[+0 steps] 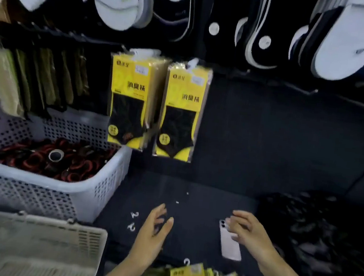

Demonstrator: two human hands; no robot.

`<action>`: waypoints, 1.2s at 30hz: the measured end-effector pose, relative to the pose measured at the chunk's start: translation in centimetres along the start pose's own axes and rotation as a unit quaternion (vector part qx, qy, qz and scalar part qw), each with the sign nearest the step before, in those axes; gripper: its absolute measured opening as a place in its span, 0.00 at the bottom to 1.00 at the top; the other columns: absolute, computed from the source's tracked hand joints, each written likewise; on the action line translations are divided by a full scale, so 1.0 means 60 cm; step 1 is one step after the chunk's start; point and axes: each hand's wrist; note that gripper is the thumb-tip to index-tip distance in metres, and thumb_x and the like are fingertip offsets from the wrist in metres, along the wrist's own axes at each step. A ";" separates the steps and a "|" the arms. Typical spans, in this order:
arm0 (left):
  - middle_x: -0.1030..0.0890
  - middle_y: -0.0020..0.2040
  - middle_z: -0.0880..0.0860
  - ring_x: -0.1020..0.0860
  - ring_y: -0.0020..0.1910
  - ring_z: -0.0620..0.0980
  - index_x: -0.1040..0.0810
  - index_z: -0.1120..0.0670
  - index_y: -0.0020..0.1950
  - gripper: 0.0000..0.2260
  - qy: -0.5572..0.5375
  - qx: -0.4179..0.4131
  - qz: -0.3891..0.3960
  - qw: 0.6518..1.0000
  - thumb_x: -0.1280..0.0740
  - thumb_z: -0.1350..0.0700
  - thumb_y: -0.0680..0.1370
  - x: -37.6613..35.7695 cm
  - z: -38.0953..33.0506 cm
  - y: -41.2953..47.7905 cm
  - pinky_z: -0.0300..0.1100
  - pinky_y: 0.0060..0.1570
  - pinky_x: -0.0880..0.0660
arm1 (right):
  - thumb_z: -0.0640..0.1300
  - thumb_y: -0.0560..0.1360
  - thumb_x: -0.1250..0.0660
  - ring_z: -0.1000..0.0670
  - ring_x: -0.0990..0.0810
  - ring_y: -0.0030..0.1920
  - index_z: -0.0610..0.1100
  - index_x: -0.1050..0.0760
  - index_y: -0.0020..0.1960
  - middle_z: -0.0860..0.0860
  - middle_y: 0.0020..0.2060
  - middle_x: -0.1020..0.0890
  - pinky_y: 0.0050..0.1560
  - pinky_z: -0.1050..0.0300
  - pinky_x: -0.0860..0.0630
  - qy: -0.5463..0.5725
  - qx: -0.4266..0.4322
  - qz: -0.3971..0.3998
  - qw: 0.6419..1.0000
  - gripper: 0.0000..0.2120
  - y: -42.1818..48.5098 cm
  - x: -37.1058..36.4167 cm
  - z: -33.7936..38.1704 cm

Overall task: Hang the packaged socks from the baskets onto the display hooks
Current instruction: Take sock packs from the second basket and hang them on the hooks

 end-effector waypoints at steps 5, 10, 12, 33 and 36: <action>0.23 0.59 0.52 0.22 0.55 0.37 0.29 0.53 0.64 0.17 0.033 0.080 0.117 0.989 0.32 0.59 0.77 -0.066 0.118 -0.104 0.29 0.52 0.27 | 0.39 0.74 0.29 0.46 0.21 0.50 0.39 0.24 0.54 0.38 0.55 0.19 0.46 0.61 0.27 -0.101 -0.080 0.006 0.992 0.10 -0.072 0.047 -0.166; 0.24 0.64 0.51 0.26 0.63 0.48 0.30 0.58 0.67 0.18 0.114 0.109 0.188 0.969 0.33 0.57 0.78 -0.077 0.147 -0.123 0.39 0.65 0.31 | 0.51 0.72 0.27 0.51 0.24 0.59 0.41 0.29 0.66 0.48 0.60 0.23 0.49 0.67 0.31 -0.232 -0.076 0.055 0.968 0.26 -0.092 0.036 -0.220; 0.27 0.64 0.45 0.29 0.63 0.42 0.32 0.53 0.70 0.22 0.143 0.098 0.219 0.960 0.32 0.54 0.77 -0.077 0.147 -0.127 0.30 0.61 0.34 | 0.54 0.71 0.27 0.51 0.27 0.64 0.42 0.35 0.69 0.48 0.66 0.27 0.54 0.64 0.32 -0.232 -0.095 0.091 0.964 0.33 -0.093 0.029 -0.227; 0.14 0.47 0.53 0.16 0.47 0.51 0.16 0.53 0.50 0.23 -0.132 0.137 0.111 0.975 0.24 0.41 0.62 -0.099 0.030 -0.153 0.39 0.46 0.22 | 0.50 0.66 0.25 0.47 0.20 0.60 0.45 0.20 0.59 0.49 0.55 0.16 0.60 0.58 0.25 0.075 -0.043 0.124 0.989 0.22 -0.112 0.013 -0.147; 0.14 0.46 0.55 0.16 0.46 0.53 0.17 0.54 0.49 0.17 -0.154 0.093 0.076 0.981 0.25 0.45 0.65 -0.082 -0.022 -0.136 0.37 0.41 0.22 | 0.48 0.68 0.27 0.47 0.18 0.57 0.43 0.20 0.58 0.46 0.54 0.16 0.60 0.56 0.26 0.132 -0.002 0.110 0.985 0.20 -0.107 0.026 -0.118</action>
Point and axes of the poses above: each hand's wrist, its own y-axis towards the middle knuckle, its own x-axis out of the back of the hand, z = x × y
